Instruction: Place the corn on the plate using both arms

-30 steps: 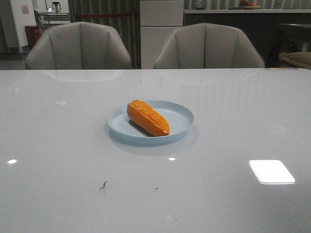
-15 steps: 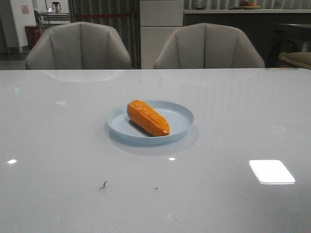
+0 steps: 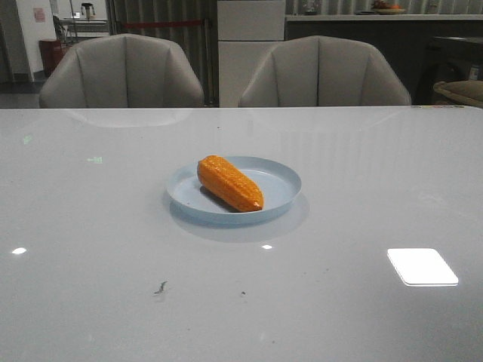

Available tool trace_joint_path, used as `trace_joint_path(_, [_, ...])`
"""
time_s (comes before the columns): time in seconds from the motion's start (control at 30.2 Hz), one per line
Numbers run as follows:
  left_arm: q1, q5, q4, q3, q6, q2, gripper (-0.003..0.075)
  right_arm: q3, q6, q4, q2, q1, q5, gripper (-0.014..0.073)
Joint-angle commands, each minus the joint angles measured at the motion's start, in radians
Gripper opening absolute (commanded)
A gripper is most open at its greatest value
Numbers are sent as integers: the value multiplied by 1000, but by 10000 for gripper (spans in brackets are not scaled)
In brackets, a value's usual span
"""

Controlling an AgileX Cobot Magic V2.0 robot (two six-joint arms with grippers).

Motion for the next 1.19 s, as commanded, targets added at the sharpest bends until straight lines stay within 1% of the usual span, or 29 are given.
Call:
trace_joint_path(0.0, [0,-78,-1,38,-9,-11,93,-26,2,-30,-36,-5,-70,496])
trace_joint_path(0.07, [0,-78,-1,38,-9,-11,93,-26,2,-32,-59,-6,-71,419])
trace_joint_path(0.1, [0,-78,-1,38,-9,-11,93,-26,2,-32,-77,-9,-75,356])
trace_joint_path(0.2, [0,-78,-1,38,-9,-11,93,-26,2,-28,-109,-26,-91,225])
trace_joint_path(0.33, [0,-78,-1,38,-9,-11,93,-26,2,6,-150,-52,-148,41])
trace_joint_path(0.4, [0,-78,-1,38,-9,-11,93,-24,2,29,-169,-66,-194,66])
trace_joint_path(0.46, [0,-78,-1,38,-9,-11,93,-18,2,40,-189,-79,-243,64])
trace_joint_path(0.53, [0,-78,-1,38,-9,-11,93,2,2,50,-213,-90,-315,64])
trace_joint_path(0.63, [0,-78,-1,38,-9,-11,93,58,2,60,-265,-111,-463,64])
trace_joint_path(0.8, [0,-78,-1,38,-9,-11,93,257,2,69,-399,-147,-736,64])
trace_joint_path(1.03, [0,-78,-1,38,-9,-11,93,499,2,75,-547,-184,-952,64])
trace_joint_path(1.16, [0,-78,-1,38,-9,-11,93,658,2,75,-659,-207,-1036,64])
